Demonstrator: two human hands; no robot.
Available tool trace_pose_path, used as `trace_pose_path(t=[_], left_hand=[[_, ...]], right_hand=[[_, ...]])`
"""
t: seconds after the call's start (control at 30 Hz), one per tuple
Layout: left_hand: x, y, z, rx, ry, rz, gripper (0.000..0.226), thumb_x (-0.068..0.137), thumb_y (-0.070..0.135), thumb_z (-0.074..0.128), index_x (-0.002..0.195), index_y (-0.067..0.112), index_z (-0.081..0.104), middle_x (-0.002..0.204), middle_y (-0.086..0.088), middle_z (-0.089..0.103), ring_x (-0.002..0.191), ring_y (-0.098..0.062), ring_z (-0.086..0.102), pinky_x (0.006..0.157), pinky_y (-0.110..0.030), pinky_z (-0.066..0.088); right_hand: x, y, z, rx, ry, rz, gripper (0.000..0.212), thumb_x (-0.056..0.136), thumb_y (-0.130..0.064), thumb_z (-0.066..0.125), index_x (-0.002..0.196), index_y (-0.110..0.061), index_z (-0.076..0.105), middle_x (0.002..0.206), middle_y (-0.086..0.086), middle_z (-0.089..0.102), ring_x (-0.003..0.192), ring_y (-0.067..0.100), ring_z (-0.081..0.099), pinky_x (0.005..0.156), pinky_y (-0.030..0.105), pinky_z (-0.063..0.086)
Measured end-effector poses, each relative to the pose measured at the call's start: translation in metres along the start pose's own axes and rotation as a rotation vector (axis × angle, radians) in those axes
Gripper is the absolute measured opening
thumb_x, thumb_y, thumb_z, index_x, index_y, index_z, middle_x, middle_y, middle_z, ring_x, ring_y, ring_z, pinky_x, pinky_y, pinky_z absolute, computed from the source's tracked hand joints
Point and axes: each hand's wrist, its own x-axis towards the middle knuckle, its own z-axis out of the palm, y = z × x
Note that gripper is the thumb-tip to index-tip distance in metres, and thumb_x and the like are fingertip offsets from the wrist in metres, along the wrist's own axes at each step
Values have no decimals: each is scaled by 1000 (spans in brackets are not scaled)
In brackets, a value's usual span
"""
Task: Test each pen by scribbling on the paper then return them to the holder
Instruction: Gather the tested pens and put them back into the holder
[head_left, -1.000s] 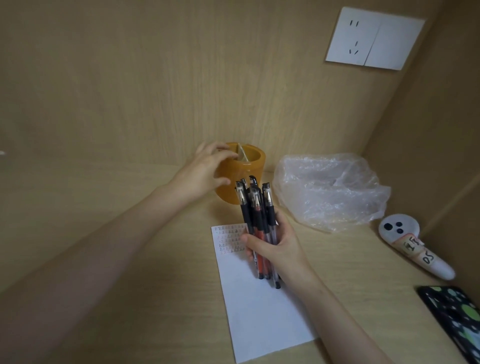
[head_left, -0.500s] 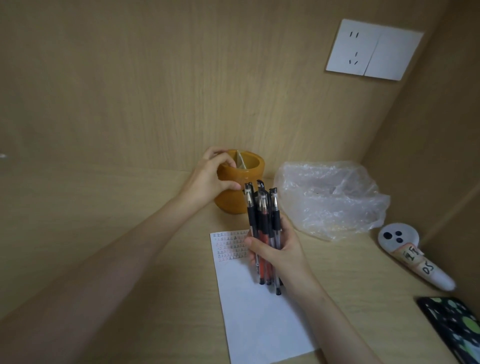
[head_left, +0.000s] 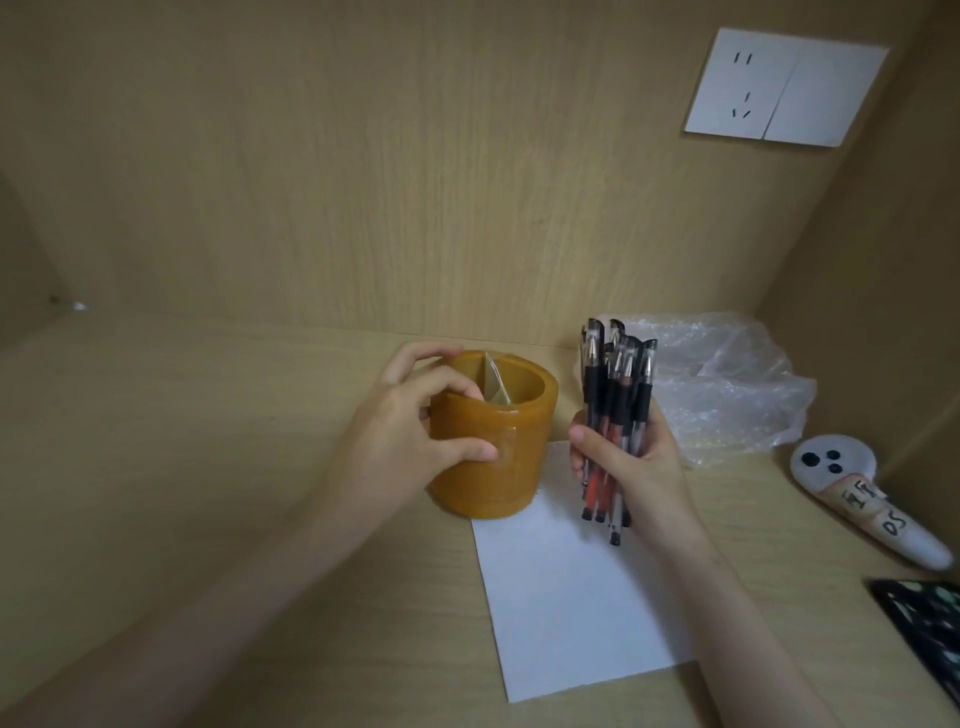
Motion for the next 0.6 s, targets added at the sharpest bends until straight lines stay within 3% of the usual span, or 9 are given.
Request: trace_pose_path(t=[0.17,0.33,0.47,0.6], left_hand=[[-12,6,4,50,-37,9,36,55,28,86,84,35,64,127,22,38,115,17,33,97,-29,44],[-16,9,4,59,-40,6,36,56,26,85,83,33,63,127,22,37,118,3,39,101,-32,41],[-22,7,4,71,-47,4,36,59,27,84,85,35,60,127,22,38,117,1,40,100,-34,42],[-26,6,3,88,-97,-14,56,63,36,81,110,40,51,132,21,33,119,1,37,99,-32,40]], right_hand=[[-1,2,0,-62,-16,10,43,79,3,69,115,-4,47,71,6,65,58,18,60,57,27,53],[-1,-1,-2,-65,3,11,46,78,3,71,117,-1,47,73,9,64,59,20,59,56,29,52],[-2,-15,-2,-84,-12,-2,45,78,2,71,117,-1,47,74,13,61,57,20,57,54,30,50],[-4,-37,2,-93,-90,-11,42,80,2,68,116,2,47,69,7,59,53,18,55,52,25,48]])
